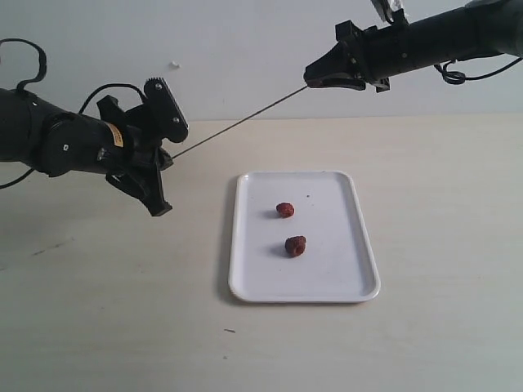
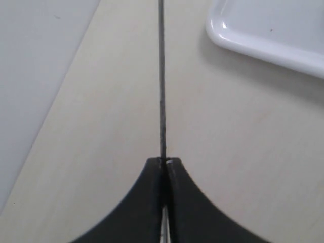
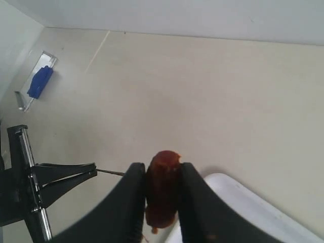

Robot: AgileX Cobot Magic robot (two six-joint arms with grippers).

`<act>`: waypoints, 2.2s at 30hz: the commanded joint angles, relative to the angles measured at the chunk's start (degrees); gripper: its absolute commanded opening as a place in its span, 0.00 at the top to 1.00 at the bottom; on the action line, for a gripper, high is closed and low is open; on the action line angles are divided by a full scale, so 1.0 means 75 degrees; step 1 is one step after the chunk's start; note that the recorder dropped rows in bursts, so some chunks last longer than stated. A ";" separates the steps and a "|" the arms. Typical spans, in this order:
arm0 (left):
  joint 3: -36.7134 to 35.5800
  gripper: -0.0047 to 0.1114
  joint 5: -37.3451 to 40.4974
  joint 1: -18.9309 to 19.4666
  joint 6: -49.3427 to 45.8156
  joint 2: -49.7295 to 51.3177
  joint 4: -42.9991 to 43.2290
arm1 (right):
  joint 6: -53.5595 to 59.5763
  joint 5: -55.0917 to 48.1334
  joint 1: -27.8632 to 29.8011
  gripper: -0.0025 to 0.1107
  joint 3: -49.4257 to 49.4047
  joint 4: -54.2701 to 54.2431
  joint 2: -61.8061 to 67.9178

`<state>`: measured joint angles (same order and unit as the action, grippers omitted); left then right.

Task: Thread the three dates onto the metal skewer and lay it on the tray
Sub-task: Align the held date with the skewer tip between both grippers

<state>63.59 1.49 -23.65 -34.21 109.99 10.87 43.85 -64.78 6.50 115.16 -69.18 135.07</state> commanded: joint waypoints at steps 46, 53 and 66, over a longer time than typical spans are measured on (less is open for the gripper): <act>-0.0032 0.96 -0.0198 -0.0027 -0.0061 -0.0003 -0.0079 | 0.0130 -0.0534 0.0041 0.78 0.0015 0.0253 -0.0021; -0.0032 0.96 -0.0198 -0.0027 -0.0061 -0.0003 -0.0079 | 0.0130 -0.0459 0.0112 0.78 0.0015 0.0253 -0.0021; -0.0032 0.96 -0.0275 -0.0027 -0.0061 -0.0003 -0.0079 | 0.0130 -0.0690 0.0144 0.78 0.0015 0.0253 -0.0021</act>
<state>63.59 0.66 -23.65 -35.11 109.99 10.87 44.31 -68.84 7.28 115.16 -67.14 135.20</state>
